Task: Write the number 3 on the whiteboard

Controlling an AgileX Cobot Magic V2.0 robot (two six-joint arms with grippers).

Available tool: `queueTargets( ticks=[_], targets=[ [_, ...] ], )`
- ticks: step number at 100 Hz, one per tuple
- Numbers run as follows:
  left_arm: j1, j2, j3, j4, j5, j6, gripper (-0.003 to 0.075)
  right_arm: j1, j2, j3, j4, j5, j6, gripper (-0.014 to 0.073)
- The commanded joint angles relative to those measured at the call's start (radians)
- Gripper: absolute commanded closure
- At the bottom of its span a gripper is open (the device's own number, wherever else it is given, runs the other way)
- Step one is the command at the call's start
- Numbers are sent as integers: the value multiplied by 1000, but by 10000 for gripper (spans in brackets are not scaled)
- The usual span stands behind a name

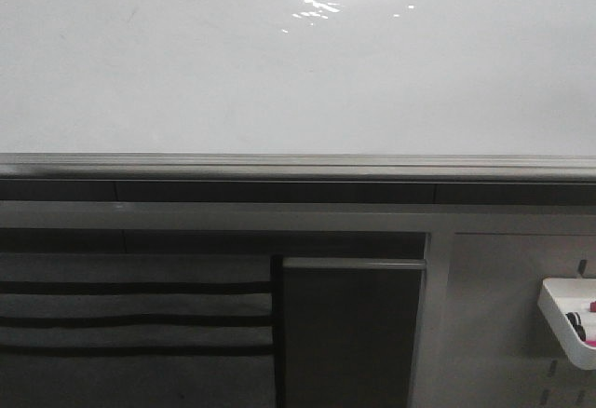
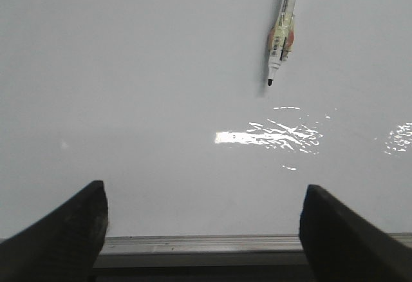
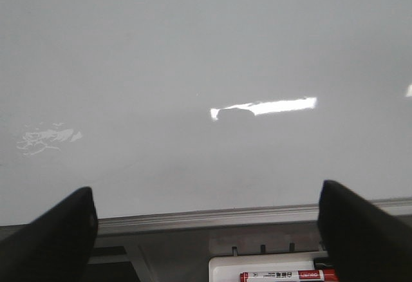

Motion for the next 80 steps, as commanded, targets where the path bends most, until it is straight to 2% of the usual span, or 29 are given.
queueTargets(
  ticks=[1,14,24,60,80],
  targets=[
    [2,20,-34,-21,-97,1,155,-6,20,-33,-2,-89,-8,-32],
    [2,45,-40,-21,-111,5,155,-6,20,-33,21,-81,-8,-32],
    [-2,112,-75,-30,-88,82,155,-6,33,-46,36,-58,-8,-31],
    [-151,544,-314,-33,-89,177,155,-6,113,-56,57,-35,-8,-31],
    [-164,791,-480,-31,-116,177,155,-6,119,-56,57,-35,-8,-31]
  ],
)
